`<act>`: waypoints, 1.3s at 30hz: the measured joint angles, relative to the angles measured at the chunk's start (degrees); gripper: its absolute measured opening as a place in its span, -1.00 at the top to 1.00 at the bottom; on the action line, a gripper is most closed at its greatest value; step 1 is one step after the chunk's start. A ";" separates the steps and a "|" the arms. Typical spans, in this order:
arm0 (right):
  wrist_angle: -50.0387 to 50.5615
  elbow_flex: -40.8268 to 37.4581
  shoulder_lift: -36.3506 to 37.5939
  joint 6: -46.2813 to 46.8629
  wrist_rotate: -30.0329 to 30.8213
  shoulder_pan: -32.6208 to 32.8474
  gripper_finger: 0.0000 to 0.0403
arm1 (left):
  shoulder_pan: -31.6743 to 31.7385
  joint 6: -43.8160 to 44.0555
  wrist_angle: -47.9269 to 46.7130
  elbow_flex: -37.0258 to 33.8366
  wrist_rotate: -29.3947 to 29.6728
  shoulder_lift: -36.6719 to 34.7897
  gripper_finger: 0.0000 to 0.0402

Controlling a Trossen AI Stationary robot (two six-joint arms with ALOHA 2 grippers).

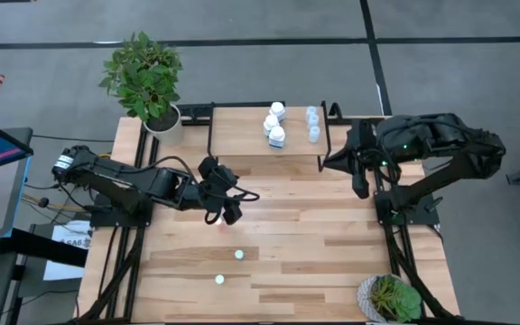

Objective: Pick and place medicine bottles onto shelf by color
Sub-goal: Adjust the white medicine bottles on the shelf

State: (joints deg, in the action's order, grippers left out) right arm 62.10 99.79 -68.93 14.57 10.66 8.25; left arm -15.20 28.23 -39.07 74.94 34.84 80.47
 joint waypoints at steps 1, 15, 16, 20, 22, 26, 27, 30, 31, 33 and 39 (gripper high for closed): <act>0.26 0.00 -0.02 0.00 0.00 0.00 0.73 | 0.15 0.05 -0.01 0.00 -0.08 0.00 -0.22; 0.85 0.00 -0.02 0.02 0.00 -0.02 0.73 | 2.54 5.62 -0.02 0.00 -0.57 0.01 -0.22; 0.85 0.00 -0.02 0.02 0.00 -0.02 0.73 | 3.34 7.15 -0.02 0.00 -0.77 0.02 -0.22; 0.88 0.00 -0.02 0.02 0.00 -0.02 0.73 | 8.03 11.45 -0.02 0.00 -3.53 0.05 -0.21; 0.88 0.00 -0.02 0.00 0.00 -0.02 0.73 | 10.75 10.38 0.01 0.00 -5.08 0.25 -0.17; 1.15 0.00 -0.02 0.00 0.00 -0.02 0.73 | 16.77 4.74 3.16 -0.02 -8.59 0.31 0.01; 1.31 0.00 -0.02 0.02 -0.01 -0.02 0.73 | 18.29 3.11 4.63 -0.02 -9.83 0.31 0.07; 2.31 0.00 -0.02 0.02 -0.01 -0.02 0.73 | 22.58 -1.54 8.06 -0.02 -12.29 0.31 0.26; 2.47 0.00 -0.02 0.02 -0.02 -0.02 0.73 | 23.94 -2.72 8.44 -0.02 -12.48 0.31 0.33; 2.60 0.00 -0.02 0.02 -0.02 -0.02 0.73 | 26.10 -4.06 8.74 -0.02 -12.68 0.74 0.47; 2.58 -0.01 -0.06 0.04 -0.02 -0.02 0.73 | 29.51 -8.24 12.12 0.08 -19.25 4.54 0.79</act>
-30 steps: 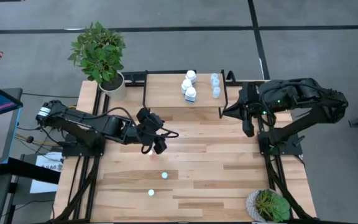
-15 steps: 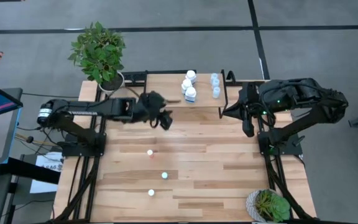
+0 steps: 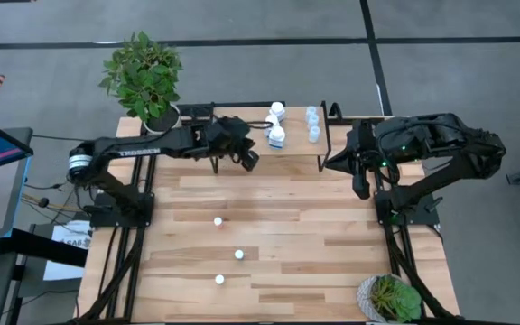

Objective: Pick and place medicine bottles onto shelf by color
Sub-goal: Adjust the white medicine bottles on the shelf

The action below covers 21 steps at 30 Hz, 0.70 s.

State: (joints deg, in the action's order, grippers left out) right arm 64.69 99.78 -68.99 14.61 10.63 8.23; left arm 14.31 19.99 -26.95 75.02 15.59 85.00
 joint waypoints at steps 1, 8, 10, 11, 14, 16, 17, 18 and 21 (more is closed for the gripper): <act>-0.03 -0.02 0.00 0.00 0.00 0.00 0.73 | 0.18 -0.79 -0.23 -0.12 -0.04 1.04 0.82; 0.01 -0.02 0.00 0.39 -0.06 0.02 0.73 | 2.84 -1.33 1.91 1.23 -0.97 4.35 0.92; 0.02 -0.02 0.00 0.39 -0.07 0.02 0.73 | 3.43 -1.52 0.60 1.27 -1.45 4.48 0.94; 0.02 -0.02 0.02 0.39 -0.07 0.00 0.73 | 3.51 -1.88 1.12 1.90 -1.75 4.98 0.95; -0.04 -0.02 0.00 0.39 -0.07 0.02 0.73 | 3.75 -2.97 1.28 3.10 -1.87 6.72 0.98; -0.14 -0.02 0.02 0.39 -0.07 0.00 0.73 | 3.80 -3.23 2.60 4.35 -1.89 8.65 1.00; -0.14 -0.02 0.00 0.39 -0.07 0.02 0.73 | 3.80 -3.23 2.53 5.03 -1.82 9.25 1.00; -0.15 -0.02 0.00 0.42 -0.07 0.00 0.73 | 3.80 -3.23 2.11 5.78 -1.61 9.64 1.00; -0.15 -0.02 0.00 0.44 -0.19 0.04 0.73 | 3.86 -3.78 2.35 7.59 -1.42 10.73 1.00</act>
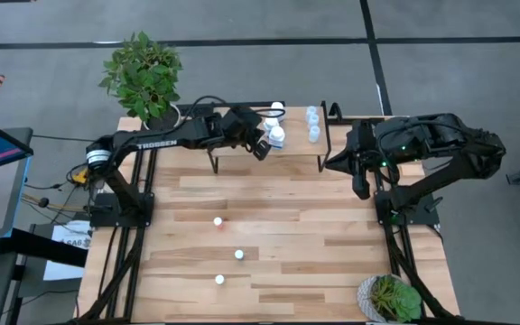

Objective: Pick and place medicine bottles onto shelf by color
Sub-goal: Adjust the white medicine bottles on the shelf

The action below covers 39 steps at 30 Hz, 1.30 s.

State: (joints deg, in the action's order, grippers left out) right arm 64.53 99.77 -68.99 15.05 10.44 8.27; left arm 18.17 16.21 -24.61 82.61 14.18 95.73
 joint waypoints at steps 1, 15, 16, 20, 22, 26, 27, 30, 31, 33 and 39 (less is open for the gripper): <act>-0.01 0.00 0.00 0.04 -0.03 0.00 0.73 | 0.00 -0.41 -0.31 0.26 -0.06 0.18 1.00; 0.15 0.00 0.00 0.04 -0.03 0.00 0.73 | 1.32 -3.02 2.00 0.54 0.05 3.32 1.00; 0.15 0.00 0.00 0.03 -0.03 0.00 0.73 | 1.52 -3.13 1.49 0.44 0.06 3.61 1.00; 0.07 0.00 0.00 0.04 -0.03 0.00 0.73 | 2.34 -3.17 2.78 0.54 0.09 4.37 1.00; 0.02 0.00 0.01 0.02 -0.03 0.00 0.73 | 2.79 -3.19 2.39 0.54 0.13 4.57 1.00; -0.01 0.00 0.00 0.02 -0.03 0.00 0.73 | 3.53 -4.02 3.08 0.54 1.70 4.56 1.00; -0.02 0.00 0.00 0.02 -0.03 0.00 0.73 | 3.74 -4.20 2.96 0.54 2.23 4.56 1.00; 0.00 0.00 0.00 0.02 -0.03 0.00 0.73 | 4.40 -4.30 3.71 0.54 2.29 4.56 1.00; 0.00 0.00 0.00 0.00 -0.03 0.00 0.73 | 4.57 -4.33 3.78 0.54 1.92 4.56 1.00; 0.00 0.00 0.00 0.00 -0.03 0.00 0.73 | 4.80 -4.37 4.23 0.54 1.45 4.59 1.00; 0.07 0.00 0.00 -0.01 -0.03 0.00 0.73 | 4.72 -6.03 6.85 0.54 1.07 4.65 1.00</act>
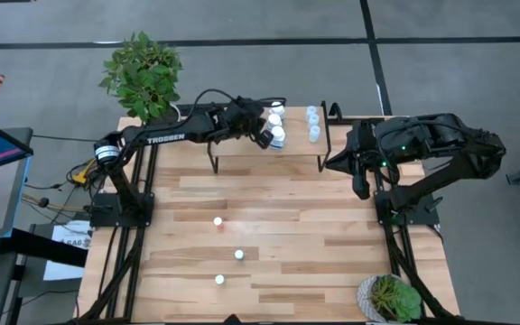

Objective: Pick and place medicine bottles onto shelf by color
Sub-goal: Adjust the white medicine bottles on the shelf

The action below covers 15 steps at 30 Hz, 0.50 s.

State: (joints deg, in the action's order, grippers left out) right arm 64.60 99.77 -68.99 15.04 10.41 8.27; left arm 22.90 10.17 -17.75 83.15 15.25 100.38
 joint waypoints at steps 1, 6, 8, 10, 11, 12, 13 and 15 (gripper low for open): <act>0.02 0.00 0.00 -0.01 0.00 0.00 0.73 | 0.00 -0.02 0.28 0.00 0.00 0.00 1.00; 0.02 0.00 0.00 0.00 0.00 0.00 0.73 | 0.04 -0.27 2.13 0.00 0.04 0.00 1.00; 0.02 0.00 0.00 0.00 0.00 0.00 0.73 | 0.04 -1.19 2.44 0.00 0.14 0.00 1.00; 0.02 0.00 0.00 0.00 0.00 0.00 0.73 | 0.04 -1.74 2.39 0.00 0.42 0.00 1.00; 0.02 0.00 0.02 0.01 0.00 0.00 0.73 | 0.04 -2.00 2.34 0.00 0.44 0.02 1.00; 0.02 0.00 0.00 0.01 0.00 0.00 0.73 | 0.04 -2.20 2.35 0.00 0.46 0.02 1.00; -0.02 0.00 0.00 0.00 0.00 0.00 0.73 | 0.04 -2.39 2.34 0.00 0.41 0.02 1.00; -0.15 0.00 0.00 0.01 0.00 0.00 0.73 | 0.04 -2.50 2.28 0.00 -0.55 0.02 1.00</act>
State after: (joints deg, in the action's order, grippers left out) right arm 64.45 99.77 -68.99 15.05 10.41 8.27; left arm 22.94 7.67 -15.47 83.15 14.70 100.40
